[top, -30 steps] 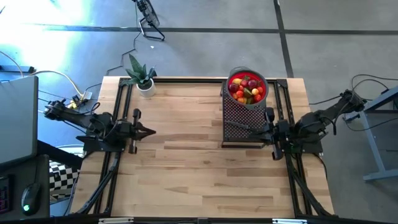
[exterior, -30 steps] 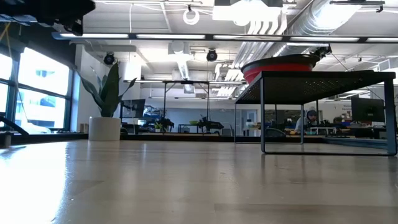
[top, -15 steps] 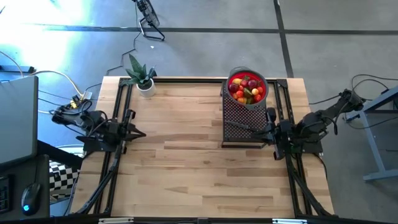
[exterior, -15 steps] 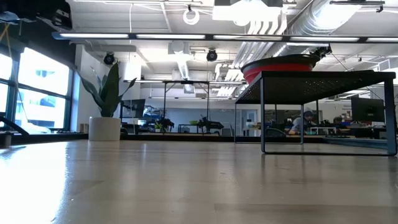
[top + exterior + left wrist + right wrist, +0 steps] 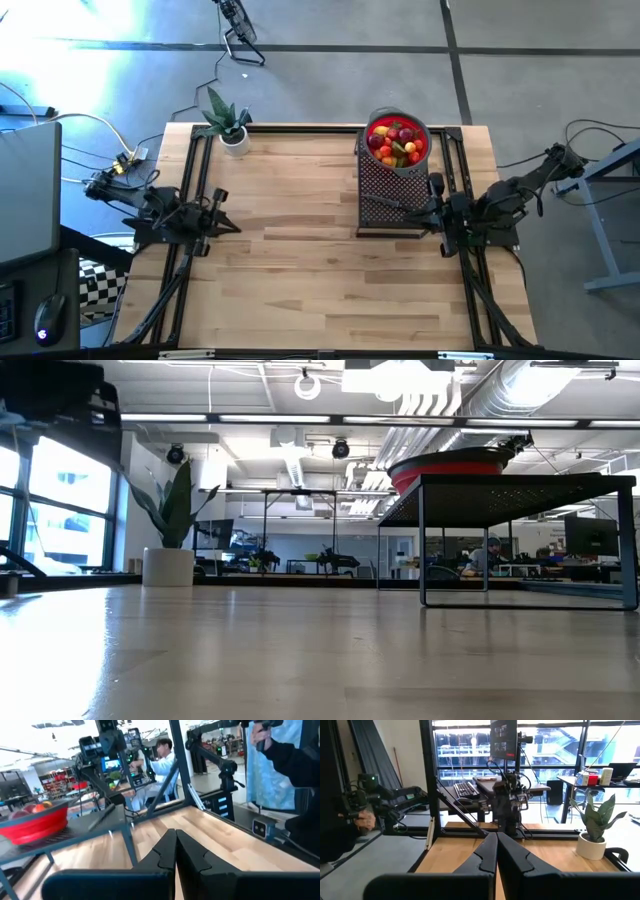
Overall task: Pick & Place Fruit
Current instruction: Return to Home Position
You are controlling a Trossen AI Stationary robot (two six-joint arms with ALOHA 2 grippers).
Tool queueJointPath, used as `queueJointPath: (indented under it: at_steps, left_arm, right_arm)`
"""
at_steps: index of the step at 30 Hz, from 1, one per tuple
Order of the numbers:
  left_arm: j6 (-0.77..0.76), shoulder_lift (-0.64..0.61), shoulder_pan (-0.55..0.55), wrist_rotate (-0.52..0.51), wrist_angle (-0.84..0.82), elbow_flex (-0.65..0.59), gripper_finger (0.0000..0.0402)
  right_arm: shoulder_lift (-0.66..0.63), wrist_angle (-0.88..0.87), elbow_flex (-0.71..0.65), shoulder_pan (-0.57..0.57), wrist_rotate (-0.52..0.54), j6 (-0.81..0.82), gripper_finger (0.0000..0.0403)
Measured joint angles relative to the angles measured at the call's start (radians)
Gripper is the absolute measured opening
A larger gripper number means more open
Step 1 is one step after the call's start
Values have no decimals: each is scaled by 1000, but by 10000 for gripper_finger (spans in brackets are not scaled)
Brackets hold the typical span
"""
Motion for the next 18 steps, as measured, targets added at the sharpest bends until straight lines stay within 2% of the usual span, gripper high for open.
queueJointPath:
  at_steps: [7, 18]
  left_arm:
    - [-19, 0, 0, 22, 117, -101, 0]
    - [-69, 2, 0, 48, 1, -104, 0]
  right_arm:
    - [-6, 0, 0, 0, -1, 0, 3]
    - [-46, -35, 0, 0, -1, 5, 3]
